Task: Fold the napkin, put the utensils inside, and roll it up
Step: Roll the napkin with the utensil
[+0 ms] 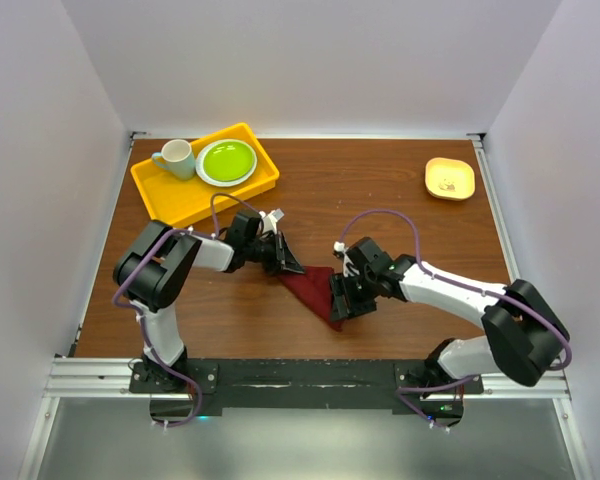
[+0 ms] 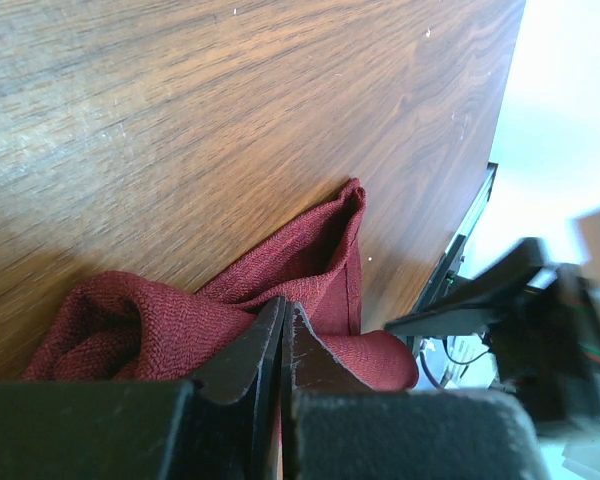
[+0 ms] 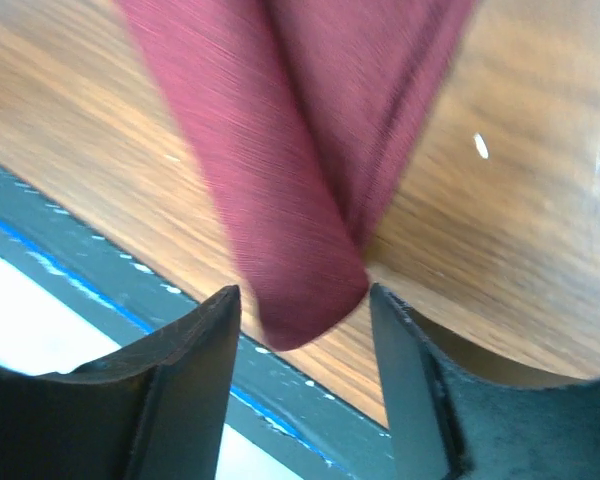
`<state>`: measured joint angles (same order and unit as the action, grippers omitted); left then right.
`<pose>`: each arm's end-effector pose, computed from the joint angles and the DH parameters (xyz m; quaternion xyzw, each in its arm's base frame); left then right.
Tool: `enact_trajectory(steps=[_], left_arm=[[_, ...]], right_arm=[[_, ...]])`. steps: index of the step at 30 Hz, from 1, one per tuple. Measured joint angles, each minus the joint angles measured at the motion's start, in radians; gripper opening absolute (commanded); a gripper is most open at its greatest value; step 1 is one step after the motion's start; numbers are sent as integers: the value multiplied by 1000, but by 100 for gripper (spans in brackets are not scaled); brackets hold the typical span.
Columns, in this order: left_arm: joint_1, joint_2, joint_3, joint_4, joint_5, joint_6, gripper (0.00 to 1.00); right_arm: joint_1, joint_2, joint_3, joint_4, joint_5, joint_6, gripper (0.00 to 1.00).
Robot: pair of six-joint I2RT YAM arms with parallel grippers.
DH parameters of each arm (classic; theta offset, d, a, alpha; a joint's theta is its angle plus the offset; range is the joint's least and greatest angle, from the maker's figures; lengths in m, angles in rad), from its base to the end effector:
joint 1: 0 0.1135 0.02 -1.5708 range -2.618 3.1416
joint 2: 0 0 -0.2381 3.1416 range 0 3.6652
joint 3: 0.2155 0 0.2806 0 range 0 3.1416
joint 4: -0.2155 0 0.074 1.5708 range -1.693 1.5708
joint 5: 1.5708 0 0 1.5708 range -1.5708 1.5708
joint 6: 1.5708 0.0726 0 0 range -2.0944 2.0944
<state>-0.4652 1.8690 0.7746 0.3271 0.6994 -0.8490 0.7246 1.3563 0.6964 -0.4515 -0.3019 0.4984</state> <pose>0.3028 -0.2043 0.0351 -0.0334 0.8744 -0.4741 0.0982 0.2000 0.2059 0.0971 -0.1427 0.9526 0.2491 0.1002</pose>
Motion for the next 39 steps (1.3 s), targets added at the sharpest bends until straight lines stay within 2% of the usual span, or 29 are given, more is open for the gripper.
enact_trajectory(steps=[4,7,14,20,25,28,33,39], left_arm=[[0,3,1,0,3,0,5],[0,5,3,0,4,0,5],[1,14,10,1,10,-2,5],[2,26,22,-6,15,-5,5],[8,37,27,-8,27,-16,4],[13,44,30,-6,37,-27,5],[14,45,30,-7,40,-31,5],[15,45,30,-6,41,-31,4]], right_arm=[[-1,42,-44,14,-8,29,44],[2,44,-39,11,8,29,43],[37,44,111,-161,124,-11,65],[135,87,375,-233,261,-63,71],[258,291,567,-260,467,-142,72],[322,398,602,-273,566,-189,71],[367,483,608,-279,650,-252,68],[370,511,611,-259,681,-291,64]])
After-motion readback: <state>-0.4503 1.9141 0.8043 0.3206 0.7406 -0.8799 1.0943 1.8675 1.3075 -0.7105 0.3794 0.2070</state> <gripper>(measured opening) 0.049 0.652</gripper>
